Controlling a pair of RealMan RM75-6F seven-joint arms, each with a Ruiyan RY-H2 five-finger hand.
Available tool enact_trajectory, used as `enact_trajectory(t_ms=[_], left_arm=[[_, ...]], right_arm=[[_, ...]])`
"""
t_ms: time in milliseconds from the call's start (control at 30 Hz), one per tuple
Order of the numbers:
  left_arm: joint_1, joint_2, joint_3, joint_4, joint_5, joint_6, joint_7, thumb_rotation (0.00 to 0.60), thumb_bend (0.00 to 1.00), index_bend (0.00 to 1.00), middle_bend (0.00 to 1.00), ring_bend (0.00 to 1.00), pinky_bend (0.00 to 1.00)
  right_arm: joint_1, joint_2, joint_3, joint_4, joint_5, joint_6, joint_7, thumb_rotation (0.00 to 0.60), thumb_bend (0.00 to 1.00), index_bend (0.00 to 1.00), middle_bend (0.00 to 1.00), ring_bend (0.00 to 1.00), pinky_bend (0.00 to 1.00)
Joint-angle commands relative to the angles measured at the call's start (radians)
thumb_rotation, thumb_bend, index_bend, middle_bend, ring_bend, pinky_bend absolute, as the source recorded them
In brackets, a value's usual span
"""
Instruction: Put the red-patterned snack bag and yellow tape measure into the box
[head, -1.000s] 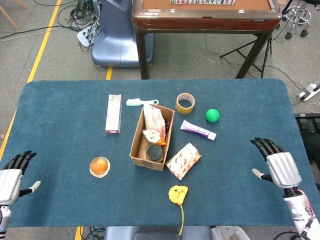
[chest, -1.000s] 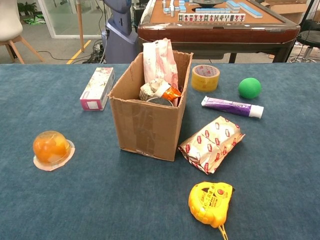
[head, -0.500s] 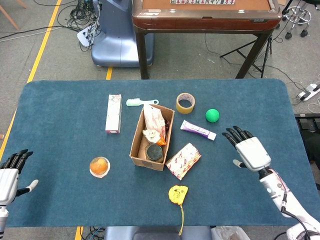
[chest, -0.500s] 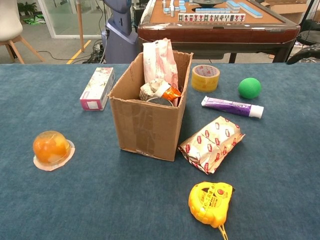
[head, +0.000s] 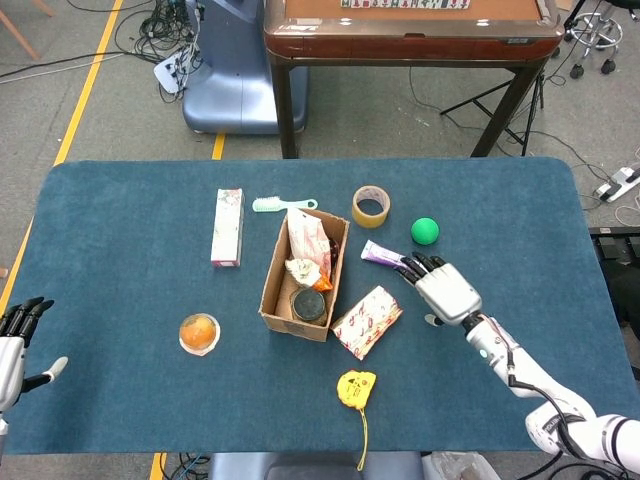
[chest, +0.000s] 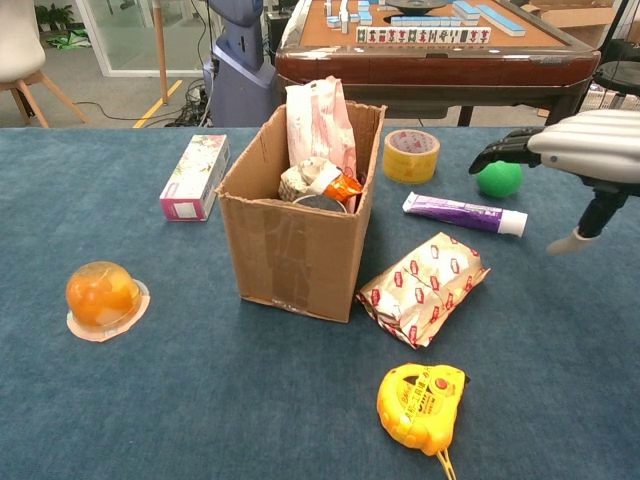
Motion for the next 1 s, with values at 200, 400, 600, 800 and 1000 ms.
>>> enact_trajectory(t_ms=[200, 400, 600, 800, 1000], left_arm=[[0.005, 0.003, -0.005, -0.005, -0.007, 0.006, 0.005, 0.600, 0.13, 0.18, 0.16, 0.16, 0.34], [0.007, 0.007, -0.005, -0.008, -0.008, 0.008, 0.006, 0.600, 0.13, 0.18, 0.16, 0.16, 0.34], [0.013, 0.019, -0.003, -0.019, -0.008, 0.010, 0.003, 0.600, 0.13, 0.18, 0.16, 0.16, 0.34], [0.021, 0.033, -0.009, -0.034, -0.029, 0.013, 0.016, 0.600, 0.13, 0.19, 0.16, 0.16, 0.34], [0.029, 0.049, -0.012, -0.053, -0.046, 0.014, 0.029, 0.600, 0.13, 0.19, 0.16, 0.17, 0.34]], right_arm=[[0.067, -0.054, -0.019, 0.031, 0.041, -0.078, -0.040, 0.600, 0.00, 0.14, 0.10, 0.06, 0.23], [0.103, -0.098, -0.032, 0.056, 0.076, -0.113, -0.075, 0.600, 0.00, 0.14, 0.10, 0.06, 0.23], [0.132, -0.135, -0.034, 0.088, 0.120, -0.134, -0.099, 0.600, 0.00, 0.14, 0.10, 0.06, 0.23], [0.162, -0.161, -0.043, 0.118, 0.145, -0.156, -0.103, 0.600, 0.00, 0.14, 0.12, 0.06, 0.23], [0.183, -0.187, -0.050, 0.145, 0.149, -0.164, -0.090, 0.600, 0.00, 0.14, 0.15, 0.06, 0.23]])
